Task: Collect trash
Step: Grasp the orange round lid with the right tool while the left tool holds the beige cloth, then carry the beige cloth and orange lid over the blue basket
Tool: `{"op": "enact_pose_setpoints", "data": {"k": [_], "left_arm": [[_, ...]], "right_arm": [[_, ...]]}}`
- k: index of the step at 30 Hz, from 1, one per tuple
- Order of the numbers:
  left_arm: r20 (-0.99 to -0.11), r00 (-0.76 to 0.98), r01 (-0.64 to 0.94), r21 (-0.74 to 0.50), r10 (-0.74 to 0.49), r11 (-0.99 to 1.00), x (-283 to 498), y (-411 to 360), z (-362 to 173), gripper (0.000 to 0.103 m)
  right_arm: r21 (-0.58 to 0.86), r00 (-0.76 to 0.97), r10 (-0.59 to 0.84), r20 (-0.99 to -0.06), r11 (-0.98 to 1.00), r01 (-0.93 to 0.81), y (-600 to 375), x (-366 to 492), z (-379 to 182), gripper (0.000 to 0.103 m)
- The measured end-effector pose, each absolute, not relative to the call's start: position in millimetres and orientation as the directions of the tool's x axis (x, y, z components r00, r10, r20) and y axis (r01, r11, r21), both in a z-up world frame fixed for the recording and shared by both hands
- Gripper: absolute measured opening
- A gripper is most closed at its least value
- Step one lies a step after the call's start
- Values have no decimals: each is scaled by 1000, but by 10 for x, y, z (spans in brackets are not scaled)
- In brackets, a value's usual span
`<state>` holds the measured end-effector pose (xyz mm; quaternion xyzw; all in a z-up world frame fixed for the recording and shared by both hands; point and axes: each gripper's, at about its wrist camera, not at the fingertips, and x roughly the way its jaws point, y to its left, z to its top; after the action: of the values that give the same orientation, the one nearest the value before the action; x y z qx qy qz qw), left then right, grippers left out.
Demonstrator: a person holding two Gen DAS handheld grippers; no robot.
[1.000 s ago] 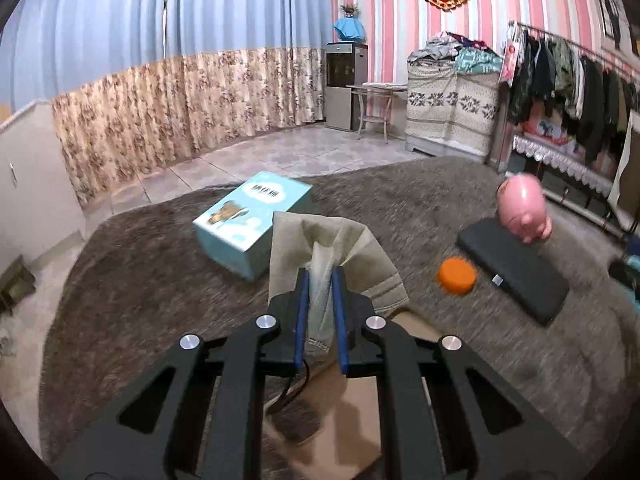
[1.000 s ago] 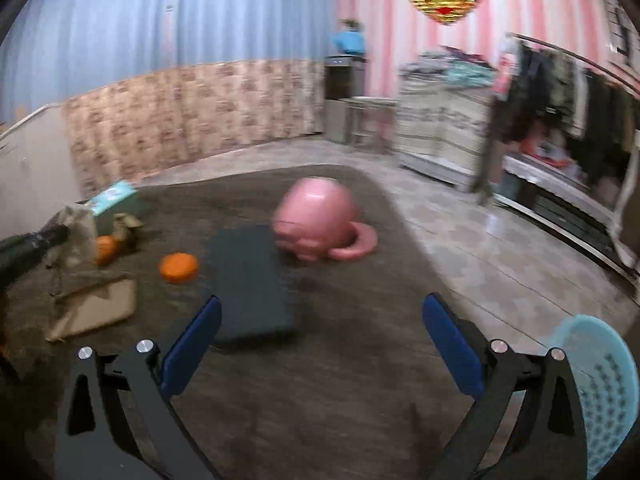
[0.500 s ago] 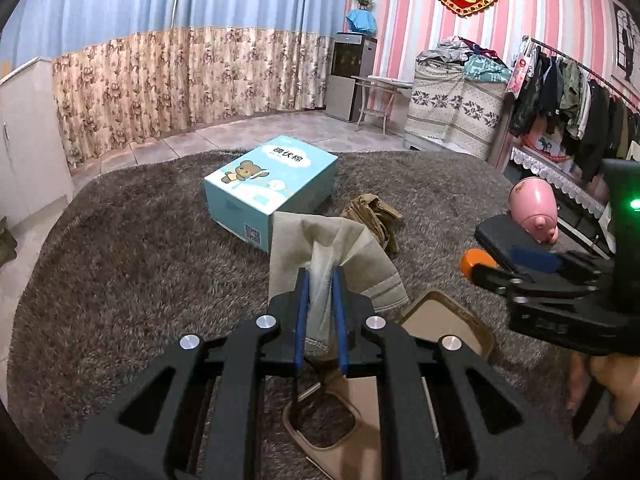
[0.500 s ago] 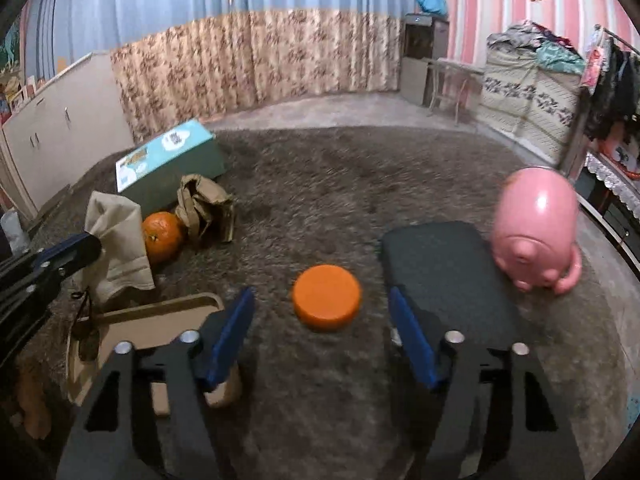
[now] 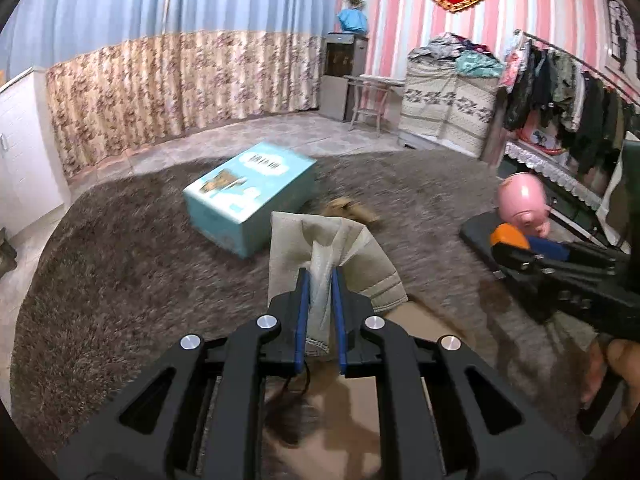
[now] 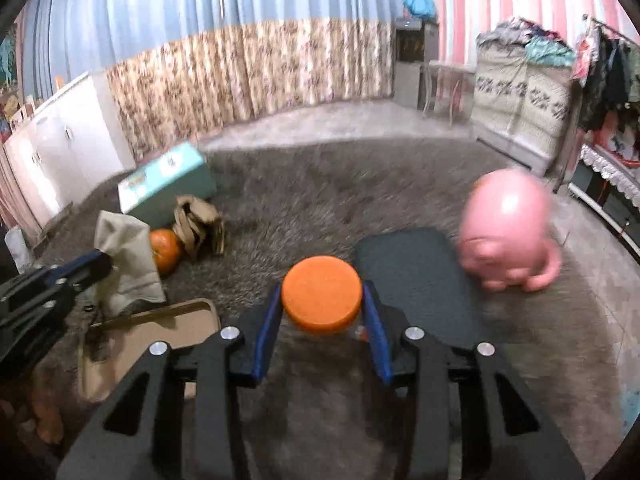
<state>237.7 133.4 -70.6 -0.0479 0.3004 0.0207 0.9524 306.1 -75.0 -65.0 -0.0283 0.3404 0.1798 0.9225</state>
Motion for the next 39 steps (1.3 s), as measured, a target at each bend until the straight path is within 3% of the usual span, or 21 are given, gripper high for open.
{"op": "enact_pose_setpoints", "data": {"k": [11,22,29,39], "left_arm": [[-468,852,224,-83,-236,971,2170,-173,-101,10],[-480,725,513,-102,-494,852,1948,-1977,-361,10],[-489,676,602,-65,-551,796,1835,-2730,-464,10],[-518,637,630,-77,-571,773,1913,-3204,-573,10]], "right_arm": [[-67,846,-70,-528,997,41,-2508,2049,56,40],[-86,759,-430,-489,889,449,-4120,1304,-51,40],[-60,708,-512,-486,828,558,-4676,1209,-158,40],[-24,682,-541,-492,792,611,-5086,1022,-280,40]]}}
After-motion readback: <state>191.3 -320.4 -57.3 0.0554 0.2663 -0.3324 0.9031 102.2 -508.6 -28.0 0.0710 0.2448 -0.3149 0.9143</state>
